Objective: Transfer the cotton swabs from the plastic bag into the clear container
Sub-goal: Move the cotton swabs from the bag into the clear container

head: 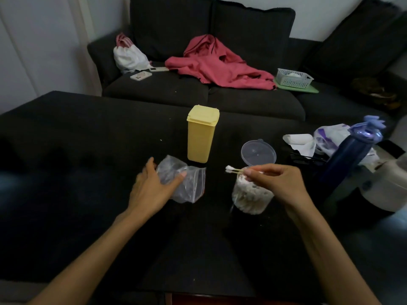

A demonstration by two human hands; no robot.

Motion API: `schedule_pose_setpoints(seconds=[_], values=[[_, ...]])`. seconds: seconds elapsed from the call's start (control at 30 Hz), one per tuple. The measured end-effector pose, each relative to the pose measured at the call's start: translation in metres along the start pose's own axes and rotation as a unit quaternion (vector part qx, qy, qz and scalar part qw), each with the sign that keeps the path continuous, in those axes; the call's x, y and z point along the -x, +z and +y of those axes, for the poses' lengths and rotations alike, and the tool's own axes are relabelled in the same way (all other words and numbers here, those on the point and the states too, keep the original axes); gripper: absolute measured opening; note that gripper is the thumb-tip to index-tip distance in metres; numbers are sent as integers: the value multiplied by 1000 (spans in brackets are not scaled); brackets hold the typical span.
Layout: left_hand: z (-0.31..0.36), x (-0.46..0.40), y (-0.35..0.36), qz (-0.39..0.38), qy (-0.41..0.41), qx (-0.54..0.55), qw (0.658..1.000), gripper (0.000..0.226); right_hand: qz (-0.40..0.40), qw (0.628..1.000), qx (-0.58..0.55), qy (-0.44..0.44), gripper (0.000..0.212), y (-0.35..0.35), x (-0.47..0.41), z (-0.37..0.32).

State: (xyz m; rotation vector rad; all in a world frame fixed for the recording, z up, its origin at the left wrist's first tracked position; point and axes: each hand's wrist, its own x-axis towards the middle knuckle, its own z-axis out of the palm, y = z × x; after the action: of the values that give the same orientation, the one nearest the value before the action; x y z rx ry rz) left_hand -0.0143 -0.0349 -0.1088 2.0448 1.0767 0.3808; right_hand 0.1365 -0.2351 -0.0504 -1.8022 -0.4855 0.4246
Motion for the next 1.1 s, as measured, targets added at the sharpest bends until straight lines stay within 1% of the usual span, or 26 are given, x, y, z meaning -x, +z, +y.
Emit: schedule_pose_setpoints(seconds=[0.03,0.1,0.13,0.17,0.2,0.23,0.27,0.33,0.37,0.43,0.47,0.53,0.6,0.7,0.83,0.9,0.97,1.03,1.1], values=[[5,2,-2,47,29,-45,997,98,19,999,-35,10,12,-7,-1,-1],[22,9,-6,133,112,-106,979,88,56,990,-123,32,12,-21,-1,-7],[32,12,-7,160,157,-113,968,81,74,984,-158,39,12,-25,-2,-9],[43,16,-4,168,202,-113,958,76,92,977,-187,42,12,-29,-3,-9],[55,21,1,148,241,-108,953,72,105,971,-211,46,13,-32,-3,-9],[67,25,9,101,266,-94,954,73,113,966,-228,50,14,-33,-3,-9],[79,28,19,28,268,-81,960,79,119,962,-240,53,15,-34,-4,-8],[100,31,43,-131,237,-83,959,106,124,959,-248,57,17,-36,-3,-4],[108,28,54,-190,222,-91,952,118,127,959,-244,60,16,-39,-3,-2],[114,17,71,-254,201,-80,943,128,131,961,-233,69,13,-44,-4,0],[115,12,77,-269,188,-60,943,126,129,963,-225,73,12,-46,-4,1],[114,3,83,-271,179,-34,945,110,116,971,-196,76,11,-49,-5,1],[108,3,80,-246,195,-41,949,94,102,980,-151,76,12,-52,-4,1],[86,15,69,-207,204,-44,956,90,71,991,-84,75,12,-58,-3,2],[52,38,59,-138,198,13,970,88,-31,997,42,65,7,-57,0,-5],[48,40,60,-114,200,40,972,86,-61,994,78,46,7,-51,-1,-13],[49,39,62,-111,210,43,970,85,-70,989,128,26,8,-43,-4,-24],[48,38,62,-113,212,43,970,87,-88,972,219,6,9,-30,-11,-35],[47,38,62,-111,213,45,970,89,-112,942,317,-9,11,-17,-21,-44]])
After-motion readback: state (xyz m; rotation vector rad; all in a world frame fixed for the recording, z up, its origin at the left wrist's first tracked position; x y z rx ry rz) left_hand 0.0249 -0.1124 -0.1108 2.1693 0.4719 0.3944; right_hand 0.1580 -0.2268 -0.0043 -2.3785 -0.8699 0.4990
